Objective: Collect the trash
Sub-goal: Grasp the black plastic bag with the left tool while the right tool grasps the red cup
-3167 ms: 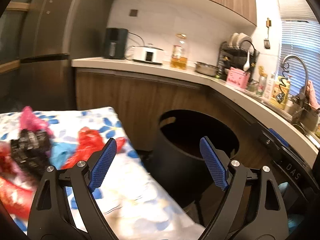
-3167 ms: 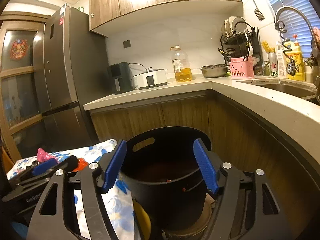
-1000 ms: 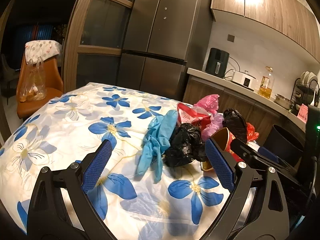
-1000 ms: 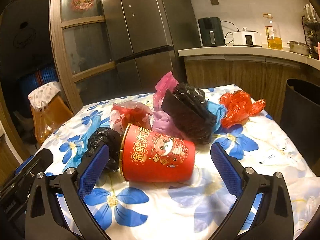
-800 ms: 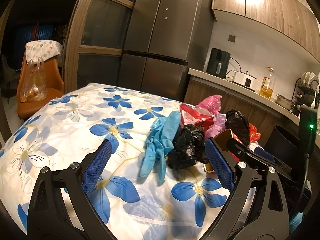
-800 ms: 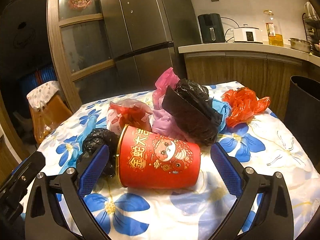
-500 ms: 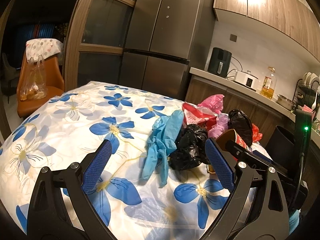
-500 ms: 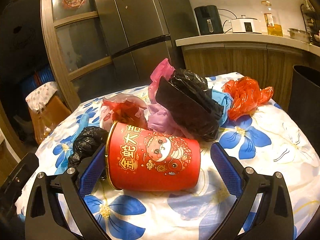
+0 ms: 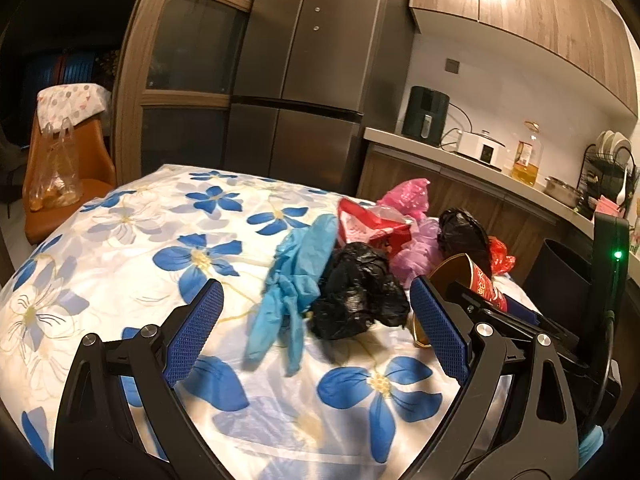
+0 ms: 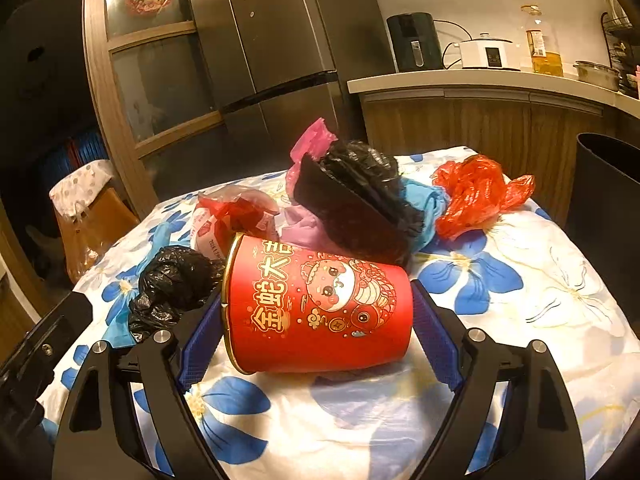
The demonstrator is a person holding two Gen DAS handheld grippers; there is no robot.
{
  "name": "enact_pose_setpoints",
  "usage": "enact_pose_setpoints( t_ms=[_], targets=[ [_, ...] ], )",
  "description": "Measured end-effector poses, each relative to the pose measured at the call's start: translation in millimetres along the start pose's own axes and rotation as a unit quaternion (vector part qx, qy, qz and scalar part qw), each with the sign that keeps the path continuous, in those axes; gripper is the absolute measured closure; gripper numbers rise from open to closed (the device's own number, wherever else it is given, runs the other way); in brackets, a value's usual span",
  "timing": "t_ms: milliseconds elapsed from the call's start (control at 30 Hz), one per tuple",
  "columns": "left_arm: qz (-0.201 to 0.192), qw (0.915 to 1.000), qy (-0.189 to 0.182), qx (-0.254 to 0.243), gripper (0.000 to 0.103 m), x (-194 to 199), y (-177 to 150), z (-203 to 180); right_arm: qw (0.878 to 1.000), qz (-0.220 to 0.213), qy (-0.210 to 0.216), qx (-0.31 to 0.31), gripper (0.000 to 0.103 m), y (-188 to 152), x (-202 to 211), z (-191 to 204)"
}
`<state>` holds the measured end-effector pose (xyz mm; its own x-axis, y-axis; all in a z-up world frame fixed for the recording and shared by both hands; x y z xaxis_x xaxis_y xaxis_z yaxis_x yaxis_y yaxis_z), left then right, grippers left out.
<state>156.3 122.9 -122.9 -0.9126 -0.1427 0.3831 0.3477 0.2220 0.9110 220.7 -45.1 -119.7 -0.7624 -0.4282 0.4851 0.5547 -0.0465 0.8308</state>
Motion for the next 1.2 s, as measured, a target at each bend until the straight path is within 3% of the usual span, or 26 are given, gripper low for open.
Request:
enact_pose_setpoints(
  t_ms=[100, 367, 567, 700, 767, 867, 1200],
  targets=[
    [0.004, 0.9999, -0.006, -0.008, 0.01, -4.6, -1.7, -8.9, 1.0, -0.011, -0.004, 0.002, 0.019, 2.2, 8.7, -7.7],
    [0.025, 0.9988, -0.019, -0.038, 0.028, -25.5, -7.6, -39.2, 0.999, -0.031, -0.016, -0.004, 0.019, 8.8, 28.6, -29.0],
    [0.084, 0.9956, 0.001, -0.041, 0.056, -51.6, -21.0, -39.3, 0.999, -0.039, -0.016, -0.01, 0.02, 11.7, 38.8, -38.2],
    [0.102, 0.9943, 0.001, -0.032, 0.086, -57.0, -25.9, -34.2, 0.999, -0.042, -0.015, -0.009, 0.02, 12.3, 44.3, -39.9],
    [0.105, 0.9941, -0.003, -0.026, 0.094, -57.4, -27.2, -32.3, 0.999, -0.043, -0.015, -0.009, 0.02, 12.1, 46.0, -40.6],
    [0.091, 0.9956, -0.002, -0.023, 0.098, -48.2, -24.8, -31.9, 0.999, -0.045, -0.016, -0.01, 0.02, 11.7, 49.7, -42.8],
    [0.016, 0.9989, -0.027, -0.034, 0.099, 9.8, -1.8, -50.8, 0.998, -0.064, -0.02, -0.015, 0.02, 17.2, 71.4, -52.2]
  ],
)
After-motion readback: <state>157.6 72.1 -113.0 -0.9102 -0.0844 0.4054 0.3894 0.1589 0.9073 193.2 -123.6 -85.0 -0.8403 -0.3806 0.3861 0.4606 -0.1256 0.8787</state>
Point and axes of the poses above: each gripper's, at about its wrist camera, not at the fingertips, and x roughly against the way its jaws point, z to its left, y to its top, the point moved 8 cm from there along -x, roughly the way its jaws point, and after that the axes turned 2 degrees about -x, right-handed, at the moved point
